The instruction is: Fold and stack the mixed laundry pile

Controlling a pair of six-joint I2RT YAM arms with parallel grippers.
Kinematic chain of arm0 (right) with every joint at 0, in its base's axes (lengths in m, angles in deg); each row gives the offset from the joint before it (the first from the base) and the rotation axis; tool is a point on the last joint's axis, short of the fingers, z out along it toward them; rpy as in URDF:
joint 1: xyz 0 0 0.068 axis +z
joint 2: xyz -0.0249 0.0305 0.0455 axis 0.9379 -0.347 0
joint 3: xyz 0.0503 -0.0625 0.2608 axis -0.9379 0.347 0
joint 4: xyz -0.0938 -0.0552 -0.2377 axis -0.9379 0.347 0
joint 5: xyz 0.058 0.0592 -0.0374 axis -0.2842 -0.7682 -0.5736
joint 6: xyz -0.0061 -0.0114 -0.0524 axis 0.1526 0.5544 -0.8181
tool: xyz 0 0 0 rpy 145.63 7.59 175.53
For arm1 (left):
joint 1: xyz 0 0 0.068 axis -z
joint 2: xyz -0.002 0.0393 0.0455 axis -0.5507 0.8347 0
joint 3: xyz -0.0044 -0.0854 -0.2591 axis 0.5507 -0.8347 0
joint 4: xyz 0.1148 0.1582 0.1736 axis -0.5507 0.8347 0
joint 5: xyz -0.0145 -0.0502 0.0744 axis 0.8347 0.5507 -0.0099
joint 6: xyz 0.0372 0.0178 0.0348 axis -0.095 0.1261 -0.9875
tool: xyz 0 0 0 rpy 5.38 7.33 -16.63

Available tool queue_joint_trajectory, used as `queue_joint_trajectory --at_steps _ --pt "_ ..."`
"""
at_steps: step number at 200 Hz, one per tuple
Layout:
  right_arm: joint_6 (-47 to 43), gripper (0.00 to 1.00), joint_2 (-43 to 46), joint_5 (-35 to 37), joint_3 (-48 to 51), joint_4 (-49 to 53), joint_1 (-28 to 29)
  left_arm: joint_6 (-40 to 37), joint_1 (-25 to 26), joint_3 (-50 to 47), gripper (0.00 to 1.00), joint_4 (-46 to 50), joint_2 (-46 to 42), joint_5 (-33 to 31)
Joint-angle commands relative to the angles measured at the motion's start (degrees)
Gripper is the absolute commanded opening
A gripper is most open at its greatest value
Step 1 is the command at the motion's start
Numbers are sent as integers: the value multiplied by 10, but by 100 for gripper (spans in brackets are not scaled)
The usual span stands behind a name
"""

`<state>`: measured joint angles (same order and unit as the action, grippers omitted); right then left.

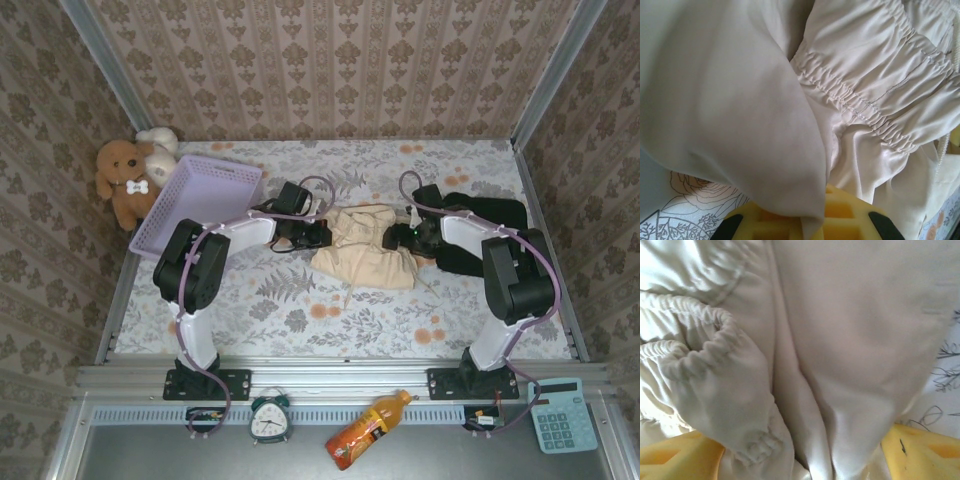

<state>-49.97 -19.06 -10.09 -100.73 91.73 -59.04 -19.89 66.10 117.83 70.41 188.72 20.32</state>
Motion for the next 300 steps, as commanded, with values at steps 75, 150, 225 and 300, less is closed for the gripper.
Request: queue_joint_trajectory --at_steps 75,150,225,300 --pt "30 44 -14 54 -4 7 27 23 3 -8 0 -27 7 25" --pt "7 0 -11 3 -88 28 34 68 25 53 0 -86 14 44" --pt "-98 0 44 4 -273 193 -47 26 54 308 0 24 54 29" --pt "-151 0 102 27 -291 253 -244 82 146 591 0 29 273 30"
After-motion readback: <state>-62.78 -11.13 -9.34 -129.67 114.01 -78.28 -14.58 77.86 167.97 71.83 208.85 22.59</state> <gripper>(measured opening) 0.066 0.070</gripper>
